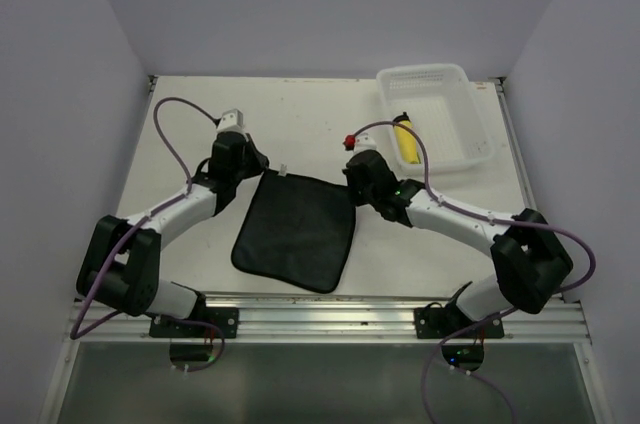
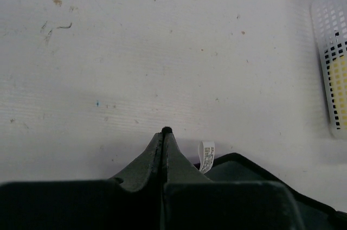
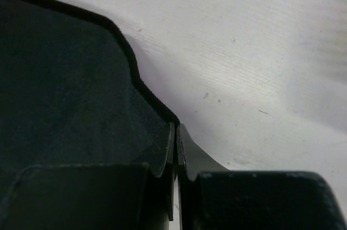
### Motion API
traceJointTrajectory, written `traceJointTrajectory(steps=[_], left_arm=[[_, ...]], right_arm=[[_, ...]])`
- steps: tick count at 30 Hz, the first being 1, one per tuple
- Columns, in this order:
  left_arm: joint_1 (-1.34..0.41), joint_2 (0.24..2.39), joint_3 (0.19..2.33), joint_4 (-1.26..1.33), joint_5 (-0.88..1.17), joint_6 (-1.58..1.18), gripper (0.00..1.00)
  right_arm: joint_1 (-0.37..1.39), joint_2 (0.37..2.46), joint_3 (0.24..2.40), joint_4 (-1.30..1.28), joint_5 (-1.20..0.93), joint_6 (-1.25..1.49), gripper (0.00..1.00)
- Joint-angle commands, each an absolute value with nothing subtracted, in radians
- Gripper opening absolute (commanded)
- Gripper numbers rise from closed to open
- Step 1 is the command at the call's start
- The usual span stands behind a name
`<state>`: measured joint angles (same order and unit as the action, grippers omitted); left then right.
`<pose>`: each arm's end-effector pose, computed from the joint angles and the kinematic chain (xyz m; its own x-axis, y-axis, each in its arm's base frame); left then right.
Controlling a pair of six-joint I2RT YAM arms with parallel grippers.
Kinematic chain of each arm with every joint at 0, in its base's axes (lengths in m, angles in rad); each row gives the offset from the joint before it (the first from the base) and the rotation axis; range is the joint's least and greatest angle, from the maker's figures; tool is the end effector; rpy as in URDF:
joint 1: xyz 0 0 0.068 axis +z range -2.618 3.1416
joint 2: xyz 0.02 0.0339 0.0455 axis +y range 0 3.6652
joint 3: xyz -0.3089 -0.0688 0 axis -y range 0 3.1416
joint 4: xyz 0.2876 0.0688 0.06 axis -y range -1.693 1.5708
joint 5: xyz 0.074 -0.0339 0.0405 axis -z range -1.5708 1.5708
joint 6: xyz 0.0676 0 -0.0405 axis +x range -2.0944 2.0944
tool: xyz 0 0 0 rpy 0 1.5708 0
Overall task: Roll the towels
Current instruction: Fold the towel
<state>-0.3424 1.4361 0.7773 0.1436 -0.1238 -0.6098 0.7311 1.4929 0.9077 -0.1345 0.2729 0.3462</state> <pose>0.3470 -0.1148 0.2215 -0.5133 -0.4204 -0.7482 -0.0756 0.8906 -0.4485 0.2902 0.2358 0.2209 -0.6286 -0.1248 -0.7677 -0.2964 0.9510 0.0881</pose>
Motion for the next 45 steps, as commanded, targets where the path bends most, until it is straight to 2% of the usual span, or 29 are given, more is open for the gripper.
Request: traceJointTrajectory(steps=[1,14,26,45], left_arm=[[-0.324,1.367,0.736,0.215,-0.1,-0.641,0.0],[-0.256,1.206,0.588,0.233,-0.058,-0.687,0.0],[-0.258,1.026,0.491,0.147,-0.124,-0.689,0.0],[-0.256,0.796,0.4,-0.055,-0.192,-0.699,0.0]], right_arm=[[0.781,1.433,0.887,-0.172,0.298,0.298,0.0],[0.879,1.273,0.793,-0.189,0.239,0.33,0.0],[1.018,1.243,0.781,-0.232,0.245,0.396,0.0],[1.141,1.223,0.738,-0.261,0.304,0.488,0.0]])
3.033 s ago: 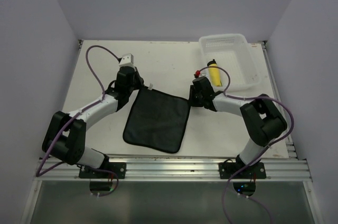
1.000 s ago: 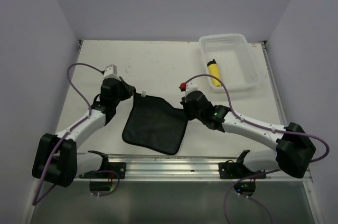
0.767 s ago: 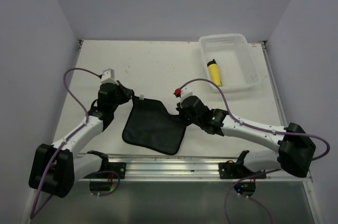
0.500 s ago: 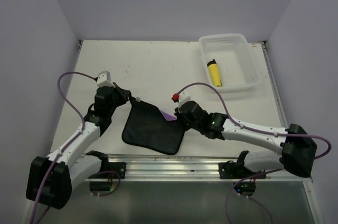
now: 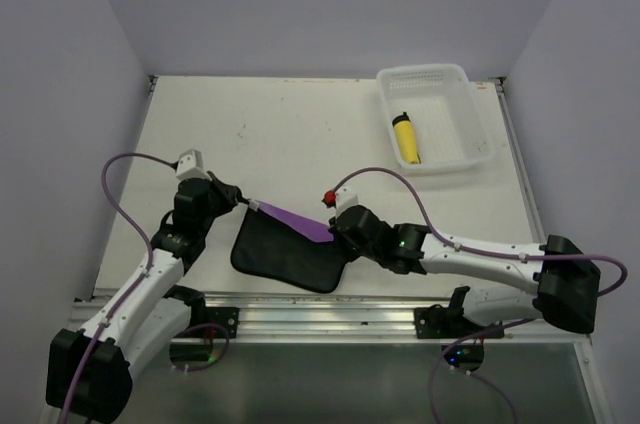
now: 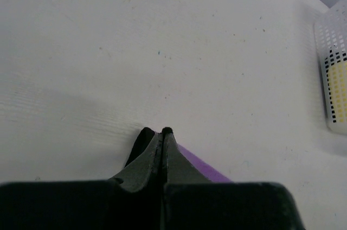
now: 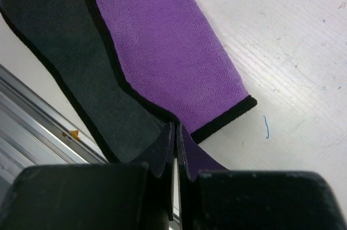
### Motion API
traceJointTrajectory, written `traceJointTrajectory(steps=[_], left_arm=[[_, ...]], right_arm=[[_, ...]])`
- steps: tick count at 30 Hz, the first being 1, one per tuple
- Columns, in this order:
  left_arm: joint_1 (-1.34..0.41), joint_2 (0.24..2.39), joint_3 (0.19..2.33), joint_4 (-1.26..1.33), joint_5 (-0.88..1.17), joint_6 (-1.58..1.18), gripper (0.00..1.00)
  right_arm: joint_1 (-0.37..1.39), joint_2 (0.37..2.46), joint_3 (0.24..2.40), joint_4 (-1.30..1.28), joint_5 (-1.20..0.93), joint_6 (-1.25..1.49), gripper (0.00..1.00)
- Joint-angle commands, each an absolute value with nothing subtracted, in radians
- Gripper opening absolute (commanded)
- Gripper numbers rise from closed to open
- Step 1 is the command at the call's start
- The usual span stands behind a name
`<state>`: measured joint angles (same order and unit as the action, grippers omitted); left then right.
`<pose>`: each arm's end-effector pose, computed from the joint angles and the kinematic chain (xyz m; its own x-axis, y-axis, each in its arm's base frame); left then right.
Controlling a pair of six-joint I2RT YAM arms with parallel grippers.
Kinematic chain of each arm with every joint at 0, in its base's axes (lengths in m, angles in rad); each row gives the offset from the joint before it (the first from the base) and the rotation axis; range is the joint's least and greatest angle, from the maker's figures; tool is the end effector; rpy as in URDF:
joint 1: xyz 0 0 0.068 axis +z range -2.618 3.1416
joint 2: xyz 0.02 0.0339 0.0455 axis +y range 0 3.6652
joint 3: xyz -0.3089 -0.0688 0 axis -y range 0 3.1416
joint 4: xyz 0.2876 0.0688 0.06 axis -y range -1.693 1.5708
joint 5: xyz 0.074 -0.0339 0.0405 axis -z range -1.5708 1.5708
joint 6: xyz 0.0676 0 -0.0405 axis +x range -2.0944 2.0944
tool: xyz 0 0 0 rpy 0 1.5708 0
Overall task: Roll the towels
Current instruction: Fold the towel
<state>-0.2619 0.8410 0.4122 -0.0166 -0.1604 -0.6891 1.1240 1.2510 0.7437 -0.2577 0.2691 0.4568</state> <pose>0.2226 -0.0485 0.2181 -0.3952 -0.5439 -0.7403 -0.1748 0.8357 -0.5207 0.1475 0.2662 0.2231 -0.6155 -0.3005 -0.7286 -0.5739 0.8045 0.1529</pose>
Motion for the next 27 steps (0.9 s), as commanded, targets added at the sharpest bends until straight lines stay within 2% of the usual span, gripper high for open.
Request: traceJointTrajectory(steps=[1,18,27], left_arm=[[-0.256,0.786,0.4,-0.075,-0.196,-0.698,0.0],[-0.258,0.623,0.402,-0.256,-0.216,-0.762,0.0],[-0.258,0.543,0.39,-0.29,-0.204,-0.815,0.0]], right_arm=[[1.147,1.223,0.738,-0.262,0.307,0.491,0.0],[1.203,1.21,0.713,-0.262,0.334,0.545,0.0],[1.223,1.213,0.699,-0.245,0.256,0.555,0.0]])
